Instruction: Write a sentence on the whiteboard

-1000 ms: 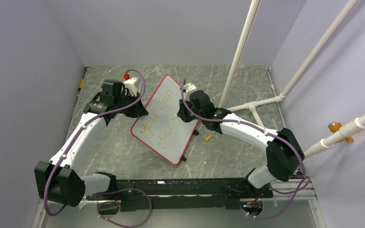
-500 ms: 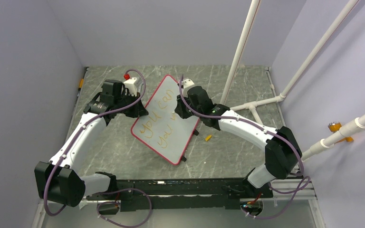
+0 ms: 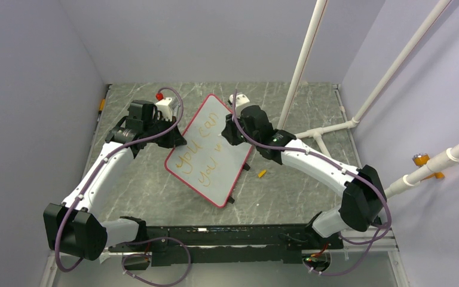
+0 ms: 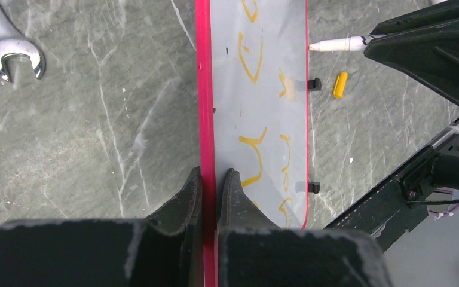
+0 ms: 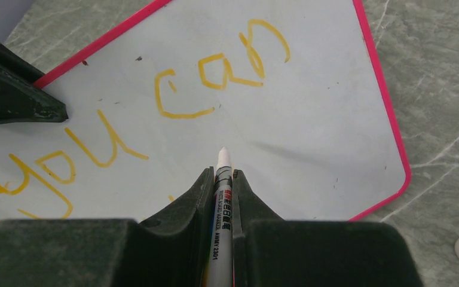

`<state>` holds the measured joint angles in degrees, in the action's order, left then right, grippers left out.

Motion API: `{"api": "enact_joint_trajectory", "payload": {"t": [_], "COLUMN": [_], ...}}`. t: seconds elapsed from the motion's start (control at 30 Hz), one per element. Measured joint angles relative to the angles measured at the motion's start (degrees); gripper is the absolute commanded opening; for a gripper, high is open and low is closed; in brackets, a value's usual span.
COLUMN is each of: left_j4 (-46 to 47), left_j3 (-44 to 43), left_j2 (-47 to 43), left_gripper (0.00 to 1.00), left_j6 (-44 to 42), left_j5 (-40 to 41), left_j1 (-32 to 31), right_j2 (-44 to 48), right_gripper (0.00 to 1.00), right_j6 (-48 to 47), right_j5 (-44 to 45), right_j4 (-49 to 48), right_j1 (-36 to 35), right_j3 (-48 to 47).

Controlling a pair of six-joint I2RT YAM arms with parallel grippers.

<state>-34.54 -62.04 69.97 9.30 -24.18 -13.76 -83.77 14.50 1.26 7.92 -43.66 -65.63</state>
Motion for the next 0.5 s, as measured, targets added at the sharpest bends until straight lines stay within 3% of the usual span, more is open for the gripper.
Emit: {"api": "enact_joint_trajectory", "payload": {"t": [0.5], "left_j4": [0.04], "left_j3": [0.0], "left_j2": [0.0], "left_gripper": [0.0], "left_j6": [0.0], "left_j5": [0.0], "left_j1": [-0.04], "right_j2": [-2.89], "right_gripper": [0.0], "right_j6": [0.33], "right_j5": [-0.26], "right_j4": [-0.24], "right_j1": [0.94], "right_j3": [0.0]}}
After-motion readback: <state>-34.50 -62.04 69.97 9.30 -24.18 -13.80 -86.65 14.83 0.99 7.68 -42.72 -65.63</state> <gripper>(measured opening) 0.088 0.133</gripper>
